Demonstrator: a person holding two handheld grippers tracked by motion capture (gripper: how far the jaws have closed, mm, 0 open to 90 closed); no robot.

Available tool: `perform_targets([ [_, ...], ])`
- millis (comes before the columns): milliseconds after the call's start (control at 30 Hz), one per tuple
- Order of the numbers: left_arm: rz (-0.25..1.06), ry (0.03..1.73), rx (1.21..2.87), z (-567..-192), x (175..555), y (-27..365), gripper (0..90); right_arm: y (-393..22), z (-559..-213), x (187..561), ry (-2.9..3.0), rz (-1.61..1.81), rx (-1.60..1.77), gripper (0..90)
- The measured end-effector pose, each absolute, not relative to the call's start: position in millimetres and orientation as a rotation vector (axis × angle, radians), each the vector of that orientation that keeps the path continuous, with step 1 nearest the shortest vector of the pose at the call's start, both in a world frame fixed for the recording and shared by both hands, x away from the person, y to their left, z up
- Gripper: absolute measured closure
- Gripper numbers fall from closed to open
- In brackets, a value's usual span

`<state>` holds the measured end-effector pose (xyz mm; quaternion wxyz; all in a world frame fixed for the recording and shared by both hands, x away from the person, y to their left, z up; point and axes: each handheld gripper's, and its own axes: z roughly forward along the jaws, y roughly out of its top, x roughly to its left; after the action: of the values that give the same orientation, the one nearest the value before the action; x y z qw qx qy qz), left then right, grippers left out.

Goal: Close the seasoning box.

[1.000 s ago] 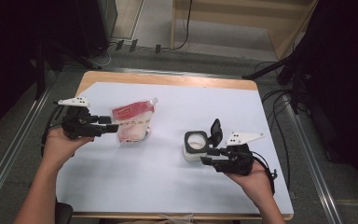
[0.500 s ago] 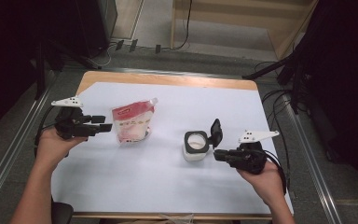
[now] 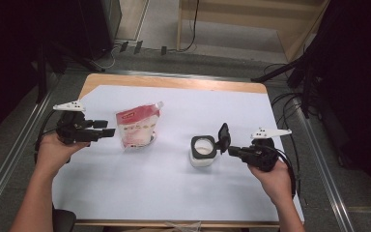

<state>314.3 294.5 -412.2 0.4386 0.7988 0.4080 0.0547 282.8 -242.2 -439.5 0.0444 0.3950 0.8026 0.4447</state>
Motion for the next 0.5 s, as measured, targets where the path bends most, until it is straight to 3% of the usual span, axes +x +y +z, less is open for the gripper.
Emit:
perform_targets([
  [500,0.158,1.067,1.966,-416,318,299,44.1,-235,-438,298,2.308,1.476,1.281,89.8],
])
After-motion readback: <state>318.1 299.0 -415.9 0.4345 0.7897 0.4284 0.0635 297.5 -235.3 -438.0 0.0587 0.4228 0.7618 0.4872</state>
